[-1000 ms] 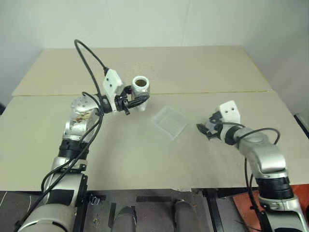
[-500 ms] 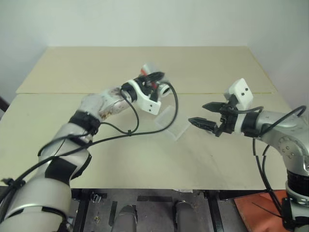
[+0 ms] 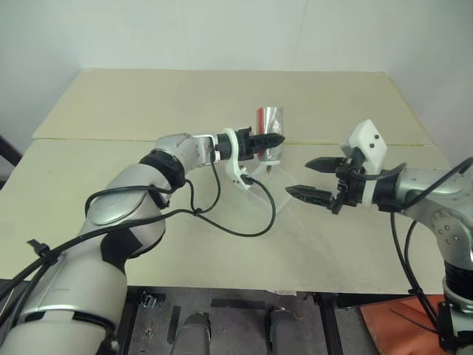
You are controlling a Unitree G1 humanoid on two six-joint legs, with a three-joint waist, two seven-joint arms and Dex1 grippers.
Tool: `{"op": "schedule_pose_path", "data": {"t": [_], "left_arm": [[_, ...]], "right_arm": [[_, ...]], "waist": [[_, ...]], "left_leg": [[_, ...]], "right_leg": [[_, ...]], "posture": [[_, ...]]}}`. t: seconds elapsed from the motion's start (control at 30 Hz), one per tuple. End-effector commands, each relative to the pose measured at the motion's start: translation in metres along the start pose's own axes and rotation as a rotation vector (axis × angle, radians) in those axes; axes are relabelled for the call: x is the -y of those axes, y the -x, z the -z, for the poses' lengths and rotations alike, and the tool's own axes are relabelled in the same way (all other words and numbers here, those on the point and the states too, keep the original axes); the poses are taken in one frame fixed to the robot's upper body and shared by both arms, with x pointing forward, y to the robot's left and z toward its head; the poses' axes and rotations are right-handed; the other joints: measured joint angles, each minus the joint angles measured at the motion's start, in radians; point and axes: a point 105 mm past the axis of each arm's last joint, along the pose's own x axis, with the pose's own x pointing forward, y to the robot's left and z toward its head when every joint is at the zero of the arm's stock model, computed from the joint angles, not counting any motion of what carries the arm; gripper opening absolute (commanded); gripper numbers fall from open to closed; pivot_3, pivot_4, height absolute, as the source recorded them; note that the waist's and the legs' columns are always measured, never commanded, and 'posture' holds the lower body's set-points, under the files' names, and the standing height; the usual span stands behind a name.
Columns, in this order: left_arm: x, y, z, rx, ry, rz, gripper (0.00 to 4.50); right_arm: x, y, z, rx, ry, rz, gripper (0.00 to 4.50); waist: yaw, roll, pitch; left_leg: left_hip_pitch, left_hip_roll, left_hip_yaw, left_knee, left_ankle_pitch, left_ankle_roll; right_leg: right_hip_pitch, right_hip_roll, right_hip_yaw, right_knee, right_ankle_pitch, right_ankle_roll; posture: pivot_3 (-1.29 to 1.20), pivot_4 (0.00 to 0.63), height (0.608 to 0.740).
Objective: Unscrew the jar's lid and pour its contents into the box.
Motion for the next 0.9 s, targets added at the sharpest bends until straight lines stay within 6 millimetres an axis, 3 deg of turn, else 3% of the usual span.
{"op": "schedule_pose_path", "data": {"t": [0.03, 0.23, 0.37, 0.53, 0.73, 0.8, 0.9], "left_arm": [[-0.013, -0.003, 0.011, -0.019, -0.015, -0.050, 1.92], [-0.011, 0.006, 0.019, -0.097, 0.148, -0.069, 1.92], [-0.004, 0.027, 0.037, -0.259, 0.461, -0.087, 1.92], [0.013, 0.065, 0.052, -0.465, 1.001, -0.138, 1.92], [0.040, 0.104, 0.046, -0.671, 2.030, -0.266, 1.92], [0.042, 0.116, 0.039, -0.690, 2.191, -0.301, 1.92], [0.049, 0.133, 0.021, -0.733, 2.283, -0.310, 1.92]], "right_arm": [[-0.005, 0.005, -0.016, 0.061, 0.061, -0.002, 4.48], [-0.003, 0.004, -0.015, 0.058, 0.065, 0.004, 4.48], [-0.002, 0.004, -0.014, 0.080, 0.084, 0.025, 4.48], [0.002, 0.005, -0.016, 0.120, 0.107, 0.044, 4.48], [0.005, 0.003, -0.019, 0.145, 0.125, 0.046, 4.48], [0.006, 0.003, -0.020, 0.152, 0.126, 0.050, 4.48], [0.006, 0.002, -0.020, 0.152, 0.126, 0.047, 4.48]], "waist": [[0.000, 0.000, 0.000], [-0.001, 0.000, 0.000], [-0.006, 0.000, 0.000], [-0.013, 0.001, 0.000], [-0.020, 0.001, 0.000], [-0.034, 0.001, 0.000], [-0.049, 0.001, -0.001]], "left_leg": [[0.000, 0.000, 0.000, 0.000, 0.000, 0.000], [0.000, 0.000, 0.000, 0.000, 0.000, 0.000], [0.000, 0.000, 0.000, 0.000, 0.003, -0.005], [0.001, 0.001, 0.001, 0.000, 0.004, -0.007], [0.000, 0.001, 0.000, 0.000, 0.006, -0.010], [0.000, 0.001, 0.000, 0.000, 0.004, -0.007], [0.003, 0.001, -0.001, 0.000, 0.003, -0.004]], "right_leg": [[0.000, 0.000, 0.000, 0.000, 0.000, 0.000], [0.000, 0.000, 0.000, 0.000, 0.000, 0.000], [0.000, 0.000, 0.000, 0.000, 0.000, 0.000], [0.000, 0.000, 0.000, 0.001, 0.000, 0.000], [0.000, -0.001, -0.001, 0.002, 0.000, 0.000], [0.000, -0.001, -0.001, 0.003, 0.000, 0.000], [0.002, -0.001, -0.001, 0.003, 0.000, 0.000]], "posture": [[0.00, 0.150, 0.740], [0.00, 0.150, 0.740], [0.00, 0.150, 0.740], [0.00, 0.150, 0.740], [0.00, 0.150, 0.740], [0.00, 0.150, 0.740], [0.00, 0.150, 0.740]]}}
